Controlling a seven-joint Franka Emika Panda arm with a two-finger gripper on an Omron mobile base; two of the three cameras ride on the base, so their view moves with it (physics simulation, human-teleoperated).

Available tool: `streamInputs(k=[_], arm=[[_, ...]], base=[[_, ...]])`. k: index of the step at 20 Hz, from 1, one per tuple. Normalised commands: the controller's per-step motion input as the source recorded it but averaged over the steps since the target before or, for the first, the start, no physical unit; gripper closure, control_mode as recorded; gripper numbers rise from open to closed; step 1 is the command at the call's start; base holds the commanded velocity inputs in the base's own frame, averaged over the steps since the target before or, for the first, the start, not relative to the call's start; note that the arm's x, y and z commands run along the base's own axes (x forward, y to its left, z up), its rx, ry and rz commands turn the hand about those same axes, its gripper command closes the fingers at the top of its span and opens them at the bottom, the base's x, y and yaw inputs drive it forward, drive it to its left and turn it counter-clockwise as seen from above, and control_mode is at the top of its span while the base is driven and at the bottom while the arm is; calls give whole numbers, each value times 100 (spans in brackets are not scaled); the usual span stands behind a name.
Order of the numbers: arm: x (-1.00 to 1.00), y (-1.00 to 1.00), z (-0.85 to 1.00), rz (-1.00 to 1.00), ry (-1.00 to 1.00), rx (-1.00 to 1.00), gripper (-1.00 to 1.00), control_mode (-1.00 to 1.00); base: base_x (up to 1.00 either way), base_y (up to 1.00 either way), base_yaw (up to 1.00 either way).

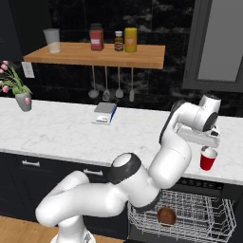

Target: Pick up the cup and bowl from the counter, place them in the dishwasher, and close the dishwasher door.

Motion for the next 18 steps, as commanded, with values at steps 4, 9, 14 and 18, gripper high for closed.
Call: streamInputs(k=[4, 9, 14, 18], arm=[[0, -23, -1, -3, 0, 0, -100, -100], [0, -24, -5, -3, 1, 0, -100, -100], [4, -10, -22, 0, 1, 0, -100, -100], [15, -1, -29, 0, 1, 0, -100, -100]], base=[[0, 0, 0], [0, 0, 0], [0, 0, 0], [0, 0, 0]])
